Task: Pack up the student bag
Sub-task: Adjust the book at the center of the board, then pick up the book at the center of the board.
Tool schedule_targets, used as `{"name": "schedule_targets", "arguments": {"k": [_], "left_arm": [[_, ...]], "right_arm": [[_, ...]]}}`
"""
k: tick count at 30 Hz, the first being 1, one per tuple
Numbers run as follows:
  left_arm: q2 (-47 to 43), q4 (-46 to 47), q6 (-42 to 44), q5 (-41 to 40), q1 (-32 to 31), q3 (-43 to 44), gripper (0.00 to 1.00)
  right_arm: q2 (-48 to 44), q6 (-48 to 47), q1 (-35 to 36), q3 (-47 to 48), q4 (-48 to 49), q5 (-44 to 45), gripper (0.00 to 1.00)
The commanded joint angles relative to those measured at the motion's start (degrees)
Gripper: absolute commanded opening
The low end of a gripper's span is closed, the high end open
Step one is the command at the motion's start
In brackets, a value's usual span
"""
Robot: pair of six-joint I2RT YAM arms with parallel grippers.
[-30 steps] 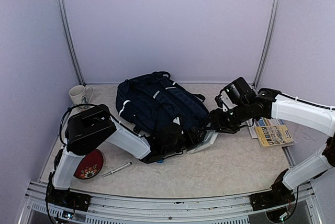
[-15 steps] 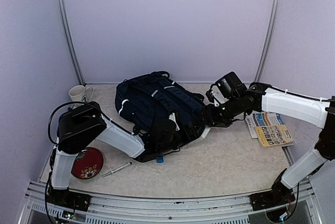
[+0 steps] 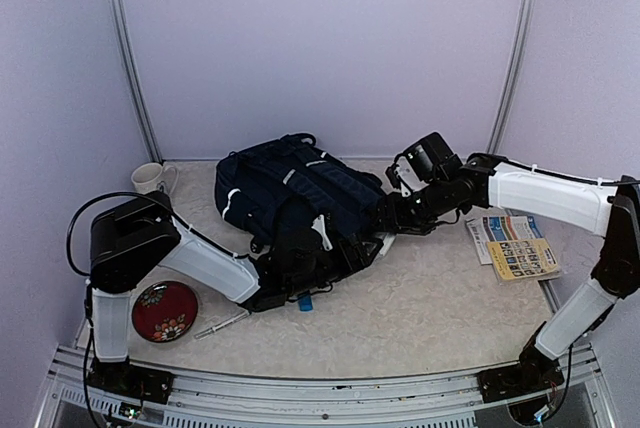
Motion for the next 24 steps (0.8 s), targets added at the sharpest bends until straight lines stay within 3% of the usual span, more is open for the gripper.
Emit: {"name": "schedule_targets", "arguments": {"k": [1,11,18,24], "left_arm": [[-3.03,-1.89,2.22,5.99,-1.99,-1.94,0.87],[-8.21,-3.71,5.83,4.91,-1.2,-3.66,0.9],[-9.88,-16.63,15.17,2.29,-0.71,-0.35,0.9],[-6.57,-22.92,16.62,5.79,-0.08,5.53,0.83]], "right_arm": [[4.74,-3.18,-1.01,1.24,12.34,0.75,0.67],[7.73,-3.42,-2.18,2.89,13.81,-0.8,0.66],[8.33,-3.42,-2.57,2.24,13.75,-1.58,0.66],[8.53,-3.47,-2.72,2.49,14.21,-2.44,0.66]]}}
